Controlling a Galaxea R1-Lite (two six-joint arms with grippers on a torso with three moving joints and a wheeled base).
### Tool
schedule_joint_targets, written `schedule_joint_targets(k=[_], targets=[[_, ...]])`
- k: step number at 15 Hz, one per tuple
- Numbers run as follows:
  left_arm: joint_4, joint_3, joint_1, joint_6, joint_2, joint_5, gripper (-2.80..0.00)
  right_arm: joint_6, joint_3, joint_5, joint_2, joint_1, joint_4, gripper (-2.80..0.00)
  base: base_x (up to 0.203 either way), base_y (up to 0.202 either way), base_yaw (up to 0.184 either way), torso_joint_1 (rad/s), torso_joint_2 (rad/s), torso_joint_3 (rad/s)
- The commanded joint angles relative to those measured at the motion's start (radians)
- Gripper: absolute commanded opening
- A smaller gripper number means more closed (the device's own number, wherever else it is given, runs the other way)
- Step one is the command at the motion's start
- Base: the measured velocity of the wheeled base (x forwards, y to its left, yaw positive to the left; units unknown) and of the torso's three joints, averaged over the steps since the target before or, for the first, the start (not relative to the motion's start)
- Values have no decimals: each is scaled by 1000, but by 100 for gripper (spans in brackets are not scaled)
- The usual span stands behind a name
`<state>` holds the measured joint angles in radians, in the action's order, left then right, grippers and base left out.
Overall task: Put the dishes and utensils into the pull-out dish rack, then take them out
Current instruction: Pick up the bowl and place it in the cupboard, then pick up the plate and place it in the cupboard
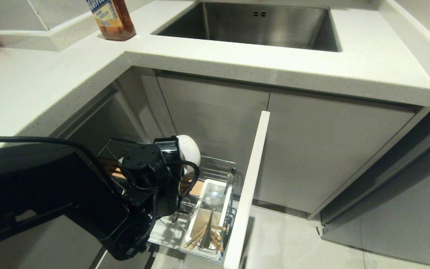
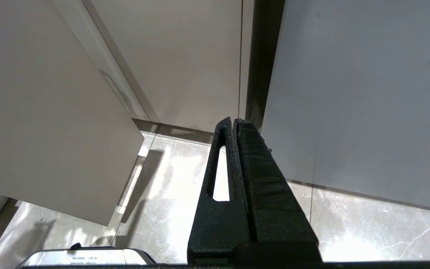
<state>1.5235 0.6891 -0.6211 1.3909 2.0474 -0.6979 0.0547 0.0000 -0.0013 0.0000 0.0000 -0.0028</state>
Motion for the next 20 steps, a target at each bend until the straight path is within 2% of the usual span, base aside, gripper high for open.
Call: schedule_joint_targets(k=[1, 2, 3, 11, 15, 20], targets=[[6, -3, 0, 8, -1, -5, -280, 0, 0, 0, 0, 0, 0, -280, 0, 0, 0, 0, 0, 0], [6, -3, -2, 8, -3, -5, -280, 0, 0, 0, 0, 0, 0, -280, 0, 0, 0, 0, 0, 0], [6, -7, -3, 8, -4, -5, 0, 0, 0, 0, 0, 0, 0, -280, 0, 0, 0, 0, 0, 0], [6, -80, -27, -13, -86, 5, 0, 0, 0, 0, 0, 0, 0, -280, 0, 0, 0, 0, 0, 0], [6, -95, -42, -88, -118, 3, 0, 0, 0, 0, 0, 0, 0, -280, 0, 0, 0, 0, 0, 0], [6, -92, -40, -121, -160, 6, 0, 0, 0, 0, 0, 0, 0, -280, 0, 0, 0, 0, 0, 0]])
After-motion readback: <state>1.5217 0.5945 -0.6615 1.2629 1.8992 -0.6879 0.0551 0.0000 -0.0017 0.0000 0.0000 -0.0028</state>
